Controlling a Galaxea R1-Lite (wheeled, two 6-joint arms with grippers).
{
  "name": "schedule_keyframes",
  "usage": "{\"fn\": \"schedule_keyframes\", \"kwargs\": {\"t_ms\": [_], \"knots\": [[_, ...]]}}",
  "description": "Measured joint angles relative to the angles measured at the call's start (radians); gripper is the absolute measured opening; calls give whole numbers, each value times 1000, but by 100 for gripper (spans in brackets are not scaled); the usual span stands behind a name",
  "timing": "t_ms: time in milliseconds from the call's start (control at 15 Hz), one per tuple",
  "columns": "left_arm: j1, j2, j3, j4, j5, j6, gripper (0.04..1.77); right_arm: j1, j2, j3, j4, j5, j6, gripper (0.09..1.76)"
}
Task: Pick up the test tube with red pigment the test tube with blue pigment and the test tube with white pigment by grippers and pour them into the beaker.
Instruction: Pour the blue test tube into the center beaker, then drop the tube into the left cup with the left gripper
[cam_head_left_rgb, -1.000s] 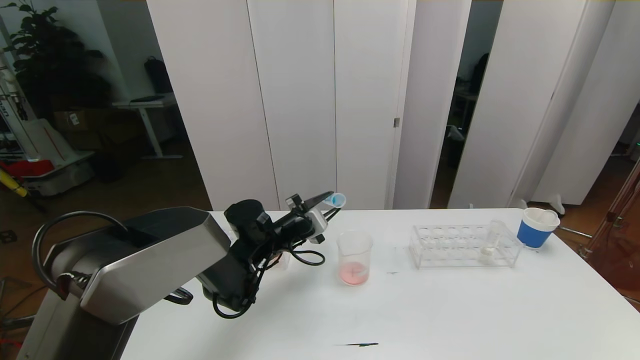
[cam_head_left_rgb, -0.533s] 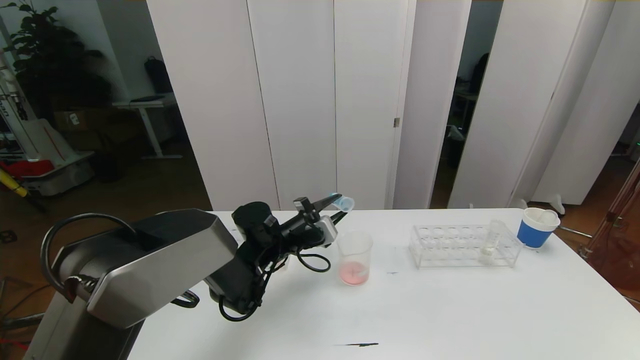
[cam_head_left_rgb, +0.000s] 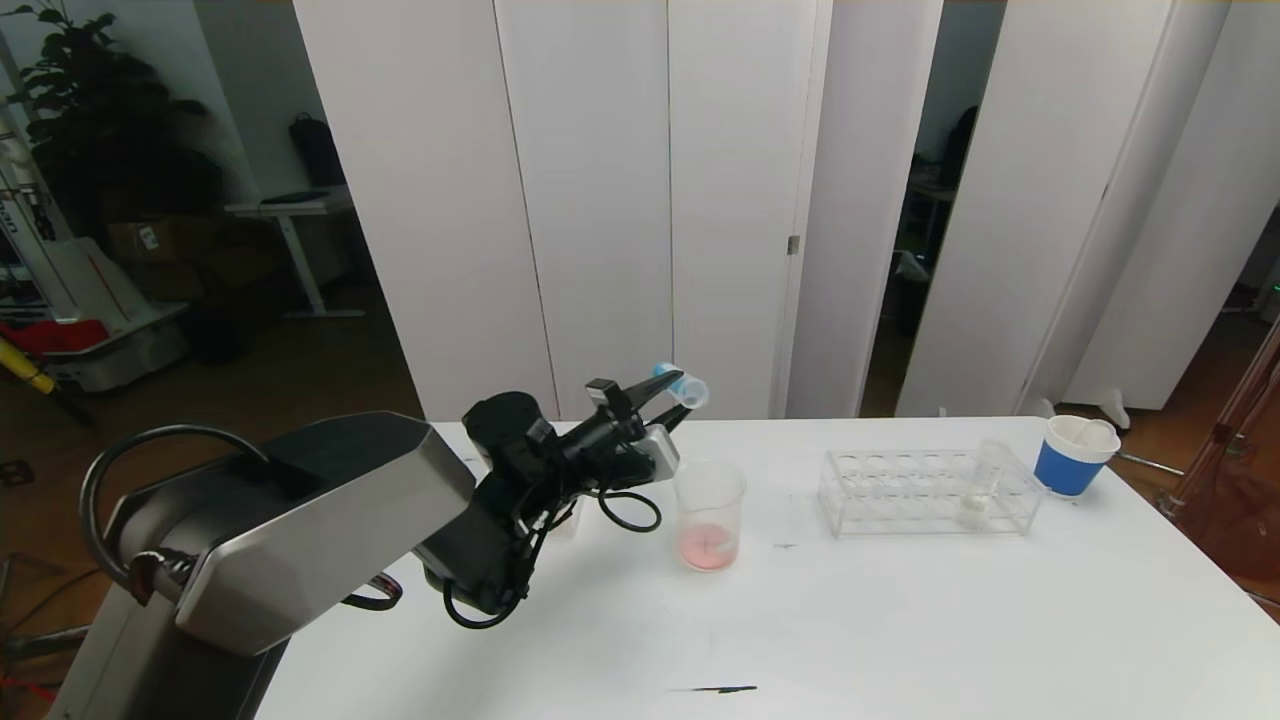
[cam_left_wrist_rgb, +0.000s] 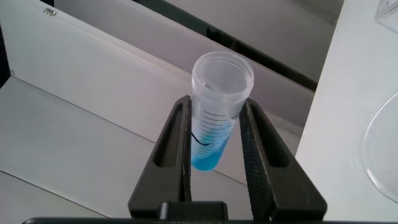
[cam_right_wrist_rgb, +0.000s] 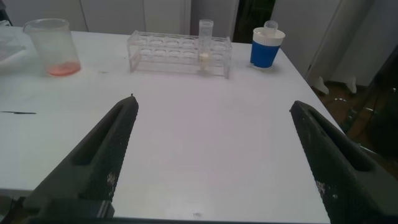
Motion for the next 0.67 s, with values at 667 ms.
{"fn": "schedule_keyframes", "kwargs": {"t_ms": [667], "knots": [[16, 1, -30, 0, -3, 56, 57, 0, 0, 0, 0, 0, 0, 175]]}}
